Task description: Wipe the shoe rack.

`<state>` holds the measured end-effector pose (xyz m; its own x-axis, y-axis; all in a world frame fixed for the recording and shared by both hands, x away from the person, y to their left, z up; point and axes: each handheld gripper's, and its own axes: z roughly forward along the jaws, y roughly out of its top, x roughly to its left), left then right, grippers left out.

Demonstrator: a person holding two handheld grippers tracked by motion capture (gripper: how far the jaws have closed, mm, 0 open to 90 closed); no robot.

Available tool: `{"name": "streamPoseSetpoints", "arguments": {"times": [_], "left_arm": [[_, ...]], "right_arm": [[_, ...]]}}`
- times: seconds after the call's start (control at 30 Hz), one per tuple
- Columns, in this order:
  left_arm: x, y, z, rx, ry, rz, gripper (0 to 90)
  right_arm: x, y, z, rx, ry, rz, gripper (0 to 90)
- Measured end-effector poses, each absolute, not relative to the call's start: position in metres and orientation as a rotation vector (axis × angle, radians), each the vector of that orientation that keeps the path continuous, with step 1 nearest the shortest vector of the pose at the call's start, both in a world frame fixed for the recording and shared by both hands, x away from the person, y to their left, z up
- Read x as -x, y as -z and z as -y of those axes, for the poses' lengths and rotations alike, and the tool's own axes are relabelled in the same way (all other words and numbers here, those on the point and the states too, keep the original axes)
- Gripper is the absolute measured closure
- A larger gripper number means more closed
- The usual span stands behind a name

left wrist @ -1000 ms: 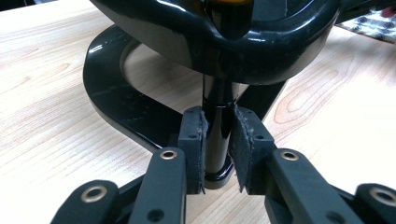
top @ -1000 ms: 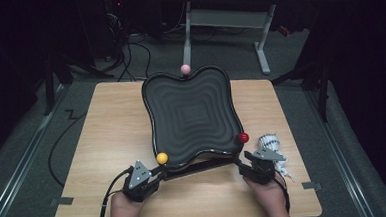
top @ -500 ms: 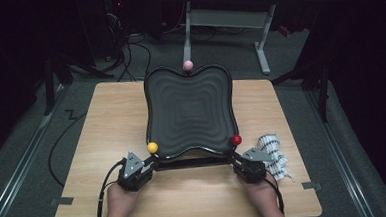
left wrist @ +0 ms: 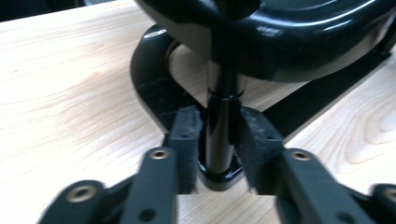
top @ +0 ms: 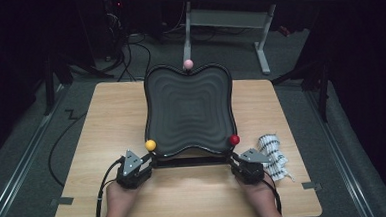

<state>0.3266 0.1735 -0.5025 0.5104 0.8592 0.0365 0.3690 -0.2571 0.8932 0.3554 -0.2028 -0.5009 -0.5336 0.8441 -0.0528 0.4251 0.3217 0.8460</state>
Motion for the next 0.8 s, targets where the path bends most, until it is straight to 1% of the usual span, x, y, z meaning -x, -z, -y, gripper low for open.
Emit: {"name": "streamPoseSetpoints", "arguments": {"times": [0.03, 0.07, 0.23, 0.27, 0.3, 0.33, 0.37, 0.47, 0.53, 0.6, 0.67, 0.7, 0.8], "left_arm": [[-0.326, 0.503, -0.174, -1.845, -0.679, -1.026, 56.5], [-0.325, 0.503, -0.175, -1.849, -0.683, -1.026, 56.5], [-0.314, 0.502, -0.177, -1.875, -0.666, -1.01, 43.6], [-0.312, 0.502, -0.177, -1.878, -0.661, -1.001, 42.6], [-0.308, 0.5, -0.177, -1.884, -0.669, -0.989, 40.8], [-0.305, 0.499, -0.178, -1.886, -0.68, -0.979, 40.8], [-0.302, 0.496, -0.179, -1.883, -0.696, -0.972, 40.5], [-0.293, 0.49, -0.186, -1.895, -0.688, -0.964, 39.0], [-0.284, 0.494, -0.193, -1.905, -0.718, -0.96, 37.5], [-0.277, 0.5, -0.202, -1.866, -0.713, -0.982, 35.9], [-0.276, 0.499, -0.207, -1.834, -0.687, -1.014, 32.9], [-0.277, 0.497, -0.209, -1.821, -0.692, -1.016, 31.0], [-0.279, 0.496, -0.214, -1.812, -0.703, -1.022, 29.1]], "right_arm": [[-0.354, 0.501, 0.203, -1.111, -1.124, -2.096, 66.8], [-0.354, 0.501, 0.203, -1.111, -1.124, -2.096, 66.8], [-0.349, 0.503, 0.206, -1.105, -1.146, -2.083, 50.9], [-0.347, 0.504, 0.207, -1.102, -1.145, -2.08, 48.2], [-0.343, 0.505, 0.21, -1.109, -1.159, -2.076, 42.9], [-0.343, 0.505, 0.21, -1.109, -1.159, -2.076, 42.9], [-0.338, 0.503, 0.217, -1.128, -1.189, -2.064, 38.0], [-0.333, 0.5, 0.225, -1.146, -1.225, -2.041, 35.4], [-0.331, 0.498, 0.233, -1.158, -1.271, -2.02, 32.3], [-0.332, 0.496, 0.24, -1.174, -1.308, -2.009, 29.5], [-0.333, 0.497, 0.245, -1.201, -1.31, -1.993, 28.5], [-0.334, 0.497, 0.247, -1.206, -1.307, -1.991, 28.1], [-0.334, 0.499, 0.252, -1.227, -1.315, -1.975, 28.0]]}}
